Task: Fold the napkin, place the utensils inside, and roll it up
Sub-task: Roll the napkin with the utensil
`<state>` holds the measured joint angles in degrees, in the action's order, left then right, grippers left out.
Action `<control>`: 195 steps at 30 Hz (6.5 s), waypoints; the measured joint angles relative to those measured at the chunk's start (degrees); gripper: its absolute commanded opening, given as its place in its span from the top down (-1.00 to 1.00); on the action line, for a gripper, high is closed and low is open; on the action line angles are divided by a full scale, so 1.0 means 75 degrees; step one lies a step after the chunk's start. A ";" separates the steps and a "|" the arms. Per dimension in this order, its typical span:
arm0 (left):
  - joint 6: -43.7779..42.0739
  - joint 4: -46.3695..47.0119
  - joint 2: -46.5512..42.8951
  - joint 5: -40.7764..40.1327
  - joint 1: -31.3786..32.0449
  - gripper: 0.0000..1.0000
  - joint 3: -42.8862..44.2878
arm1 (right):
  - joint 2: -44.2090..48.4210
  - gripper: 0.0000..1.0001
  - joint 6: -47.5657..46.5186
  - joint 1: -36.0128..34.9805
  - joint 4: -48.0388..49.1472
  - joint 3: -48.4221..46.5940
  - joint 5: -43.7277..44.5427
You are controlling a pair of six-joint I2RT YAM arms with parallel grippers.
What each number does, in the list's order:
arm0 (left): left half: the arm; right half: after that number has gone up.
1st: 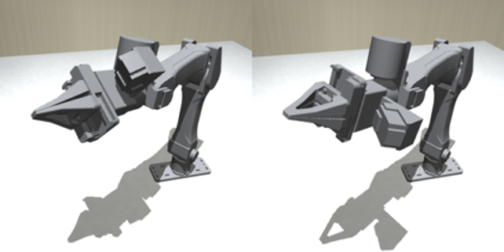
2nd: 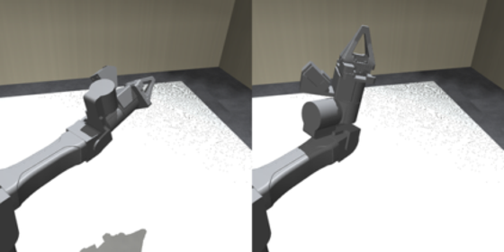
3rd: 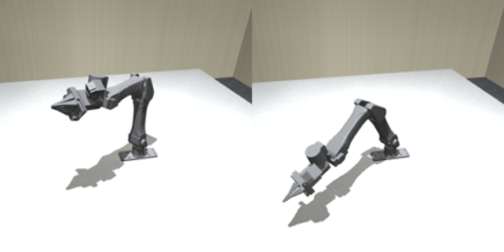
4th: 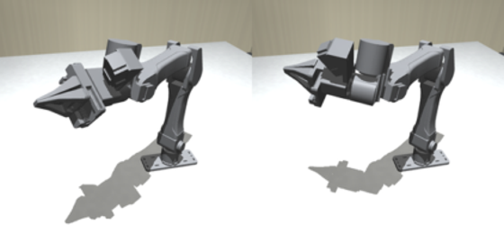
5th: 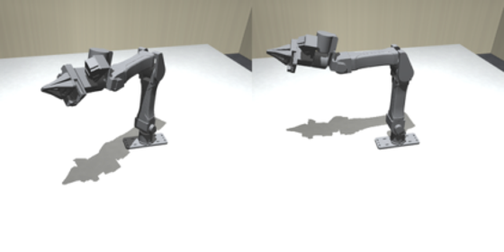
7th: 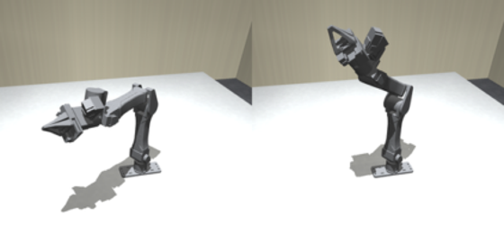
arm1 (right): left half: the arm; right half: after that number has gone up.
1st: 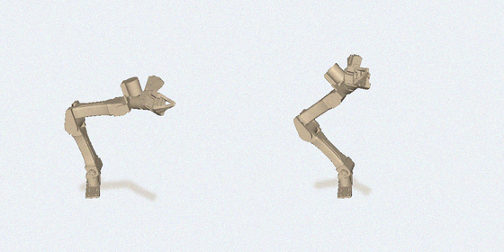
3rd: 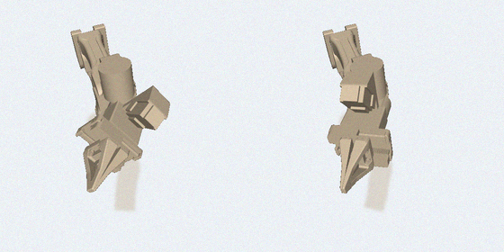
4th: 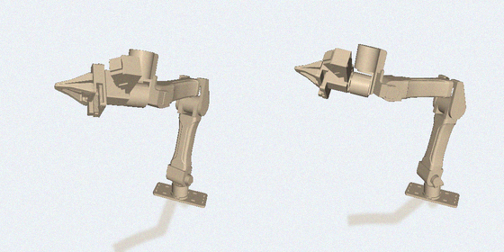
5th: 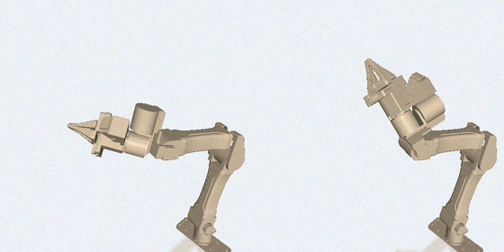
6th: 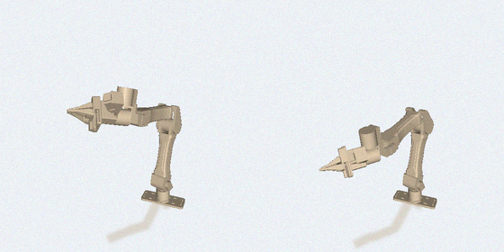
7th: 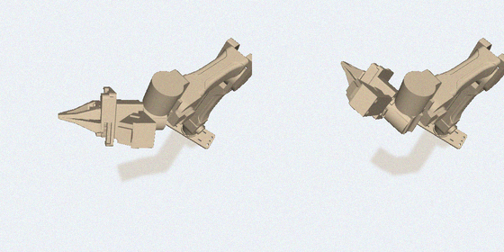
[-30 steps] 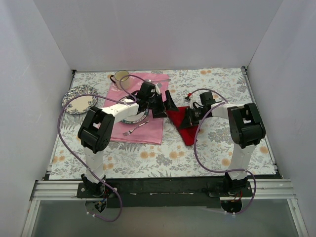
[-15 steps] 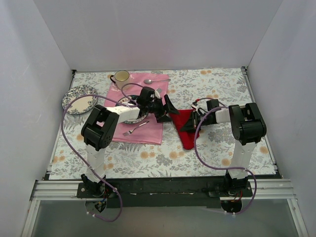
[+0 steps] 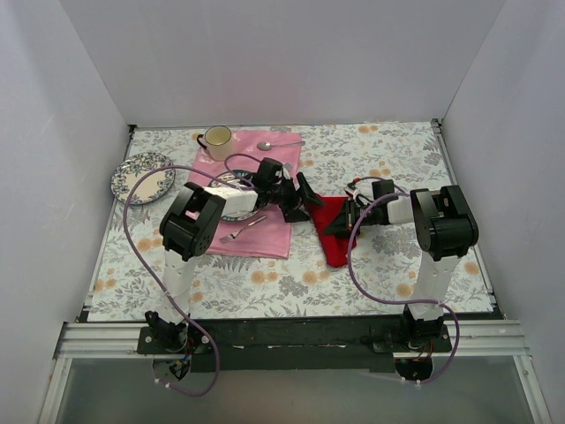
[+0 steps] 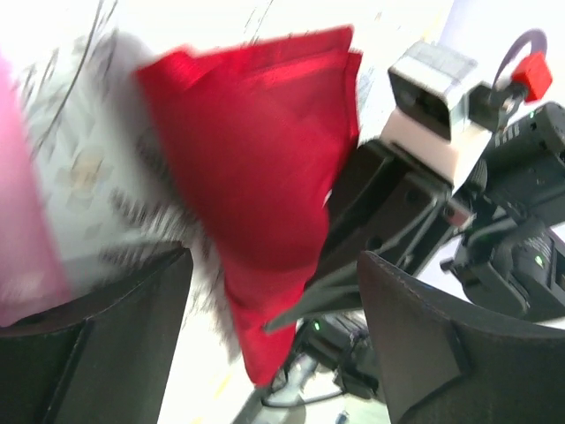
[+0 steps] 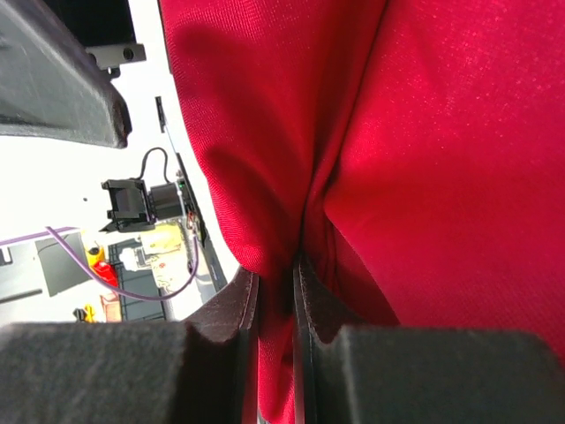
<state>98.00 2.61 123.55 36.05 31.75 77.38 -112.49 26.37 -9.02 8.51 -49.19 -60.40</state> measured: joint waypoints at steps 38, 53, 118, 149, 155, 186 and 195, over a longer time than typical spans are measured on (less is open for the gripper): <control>-0.1763 -0.1131 0.0854 -0.1699 0.0239 0.65 0.1664 | 0.2541 -0.31 -0.3016 -0.1547 -0.4030 -0.1515 0.5581; -0.1749 -0.1294 0.0889 -0.1585 0.0230 0.70 0.1740 | 0.2098 -0.46 -0.4170 -0.4849 -0.3856 -0.1504 1.1313; -0.1874 -0.2343 0.1247 -0.2110 -0.0119 0.25 0.2978 | 0.0883 0.70 -0.3771 -0.1533 -0.3299 -0.2005 0.4800; -0.2063 -0.1556 -0.0271 -0.0842 -0.0079 0.30 0.1478 | 0.0143 0.61 -0.3121 -0.0600 -0.3142 -0.2072 0.2541; -0.1381 -0.0326 -0.0003 0.0277 0.0020 0.38 0.1247 | -0.0122 0.59 -0.2865 -0.0475 -0.3144 -0.2183 0.2130; -0.1032 0.0035 0.1600 0.0271 0.0052 0.54 0.2419 | 0.2582 -0.43 -0.3649 -0.1376 -0.3829 -0.1853 0.6161; -0.0734 0.0122 0.1810 0.0519 -0.0050 0.56 0.2553 | 0.2702 -0.42 -0.4546 -0.3316 -0.3328 -0.0991 0.9055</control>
<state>92.49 3.53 137.12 39.94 31.38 96.53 -92.23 -7.73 -33.89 -16.45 -56.62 7.51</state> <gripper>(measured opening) 0.225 0.717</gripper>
